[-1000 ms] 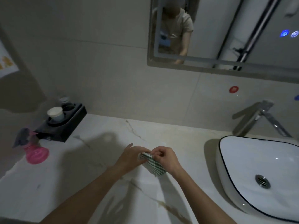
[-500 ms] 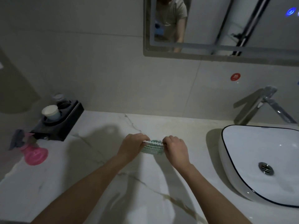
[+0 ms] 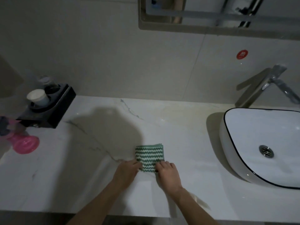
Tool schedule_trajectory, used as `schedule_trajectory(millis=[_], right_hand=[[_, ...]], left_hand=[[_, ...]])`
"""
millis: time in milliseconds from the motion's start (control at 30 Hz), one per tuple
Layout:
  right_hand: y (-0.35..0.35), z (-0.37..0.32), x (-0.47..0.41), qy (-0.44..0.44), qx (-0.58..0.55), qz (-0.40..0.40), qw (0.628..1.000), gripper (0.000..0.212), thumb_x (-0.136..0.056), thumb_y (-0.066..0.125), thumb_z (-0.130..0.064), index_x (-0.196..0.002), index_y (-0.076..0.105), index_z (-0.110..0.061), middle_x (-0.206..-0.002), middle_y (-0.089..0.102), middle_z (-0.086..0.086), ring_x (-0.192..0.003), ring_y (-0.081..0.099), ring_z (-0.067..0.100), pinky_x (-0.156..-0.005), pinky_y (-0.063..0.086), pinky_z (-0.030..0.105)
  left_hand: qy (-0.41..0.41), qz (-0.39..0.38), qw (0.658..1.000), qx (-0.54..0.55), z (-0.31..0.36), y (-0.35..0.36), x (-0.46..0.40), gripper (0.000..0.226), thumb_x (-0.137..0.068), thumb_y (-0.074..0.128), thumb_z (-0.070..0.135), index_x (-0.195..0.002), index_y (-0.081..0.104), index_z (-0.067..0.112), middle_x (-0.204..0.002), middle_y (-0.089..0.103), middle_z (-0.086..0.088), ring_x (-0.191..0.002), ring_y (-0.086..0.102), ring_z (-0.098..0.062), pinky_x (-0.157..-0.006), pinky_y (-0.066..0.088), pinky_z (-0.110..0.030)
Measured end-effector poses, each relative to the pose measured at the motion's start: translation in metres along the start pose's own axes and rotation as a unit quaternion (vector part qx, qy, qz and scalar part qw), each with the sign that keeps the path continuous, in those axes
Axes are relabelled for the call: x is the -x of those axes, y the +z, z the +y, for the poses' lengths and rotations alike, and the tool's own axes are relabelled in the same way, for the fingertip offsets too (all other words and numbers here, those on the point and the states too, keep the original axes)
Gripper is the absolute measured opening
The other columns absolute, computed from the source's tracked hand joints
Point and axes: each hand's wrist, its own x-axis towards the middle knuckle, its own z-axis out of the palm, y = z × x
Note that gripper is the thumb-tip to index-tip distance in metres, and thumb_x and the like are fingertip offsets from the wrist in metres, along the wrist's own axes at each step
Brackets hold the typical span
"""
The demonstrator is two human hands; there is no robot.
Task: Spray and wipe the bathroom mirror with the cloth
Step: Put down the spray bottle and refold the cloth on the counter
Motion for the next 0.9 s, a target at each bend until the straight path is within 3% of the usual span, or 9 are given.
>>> schedule_trajectory(millis=[133,200,267,400,500,600,767,900], right_hand=[[-0.002,0.002,0.001,0.024,-0.055,-0.059,0.996,0.022,-0.046,0.071,-0.019,-0.064,0.061,-0.027,-0.069,0.060,-0.010,-0.065,0.060,0.014,-0.059,0.039,0.024],[-0.010,0.006,-0.005,0.056,-0.093,-0.053,0.993,0.017,-0.065,0.065,-0.017,-0.081,0.066,-0.024,-0.086,0.065,-0.007,-0.082,0.060,0.018,-0.069,0.033,0.028],[-0.016,0.010,-0.016,0.083,-0.091,-0.034,0.992,0.025,-0.079,0.052,-0.013,-0.101,0.064,-0.020,-0.102,0.064,-0.001,-0.096,0.055,0.022,-0.074,0.028,0.030],[-0.017,0.020,-0.039,0.110,-0.086,-0.002,0.990,0.048,-0.086,0.041,-0.009,-0.131,0.049,-0.023,-0.129,0.054,-0.002,-0.117,0.047,0.021,-0.094,0.032,0.033],[-0.014,0.021,-0.054,0.092,-0.100,-0.039,0.990,0.059,-0.085,0.042,-0.005,-0.141,0.038,-0.023,-0.143,0.042,-0.005,-0.131,0.035,0.016,-0.106,0.022,0.033],[-0.010,0.019,-0.062,0.088,-0.083,-0.052,0.991,0.061,-0.084,0.041,-0.003,-0.141,0.037,-0.022,-0.143,0.042,-0.004,-0.133,0.034,0.017,-0.108,0.018,0.034],[-0.009,0.021,-0.064,0.128,-0.091,-0.022,0.987,0.051,-0.091,0.039,-0.005,-0.138,0.042,-0.024,-0.131,0.051,-0.002,-0.121,0.041,0.019,-0.101,0.023,0.032],[-0.010,0.021,-0.069,0.173,-0.147,-0.057,0.972,0.042,-0.094,0.046,-0.017,-0.136,0.045,-0.027,-0.130,0.052,-0.001,-0.121,0.040,0.020,-0.097,0.026,0.031]], left_hand=[[0.009,0.004,1.000,0.000,0.000,0.002,0.007,0.021,-0.067,0.049,0.036,-0.072,0.067,0.028,-0.072,0.068,0.012,-0.058,0.064,-0.008,-0.047,0.043,-0.014],[-0.013,0.014,1.000,-0.010,0.001,0.000,0.006,0.024,-0.070,0.049,0.043,-0.070,0.068,0.029,-0.067,0.067,0.013,-0.056,0.062,-0.004,-0.049,0.043,-0.014],[-0.060,0.049,0.997,0.006,-0.001,-0.003,-0.001,0.028,-0.073,0.046,0.042,-0.076,0.069,0.027,-0.070,0.069,0.011,-0.060,0.065,-0.008,-0.053,0.046,-0.016],[-0.105,0.060,0.991,0.056,-0.010,-0.009,-0.026,0.047,-0.078,0.036,0.037,-0.106,0.067,0.017,-0.098,0.072,-0.005,-0.085,0.068,-0.023,-0.077,0.053,-0.030],[-0.108,-0.046,0.993,0.032,-0.017,-0.007,-0.040,0.061,-0.080,0.028,0.035,-0.133,0.048,0.014,-0.128,0.059,-0.008,-0.117,0.055,-0.024,-0.099,0.041,-0.032],[-0.143,-0.125,0.982,0.000,-0.028,0.001,-0.046,0.069,-0.078,0.025,0.037,-0.144,0.029,0.018,-0.144,0.043,-0.002,-0.132,0.038,-0.019,-0.110,0.028,-0.033],[-0.128,-0.058,0.990,0.002,-0.028,0.004,-0.048,0.060,-0.076,0.041,0.032,-0.133,0.048,0.016,-0.128,0.057,-0.007,-0.122,0.050,-0.024,-0.105,0.033,-0.035],[-0.142,-0.064,0.988,0.020,-0.025,0.005,-0.051,0.055,-0.083,0.054,0.027,-0.136,0.043,0.019,-0.128,0.054,-0.005,-0.122,0.047,-0.022,-0.105,0.030,-0.032]])
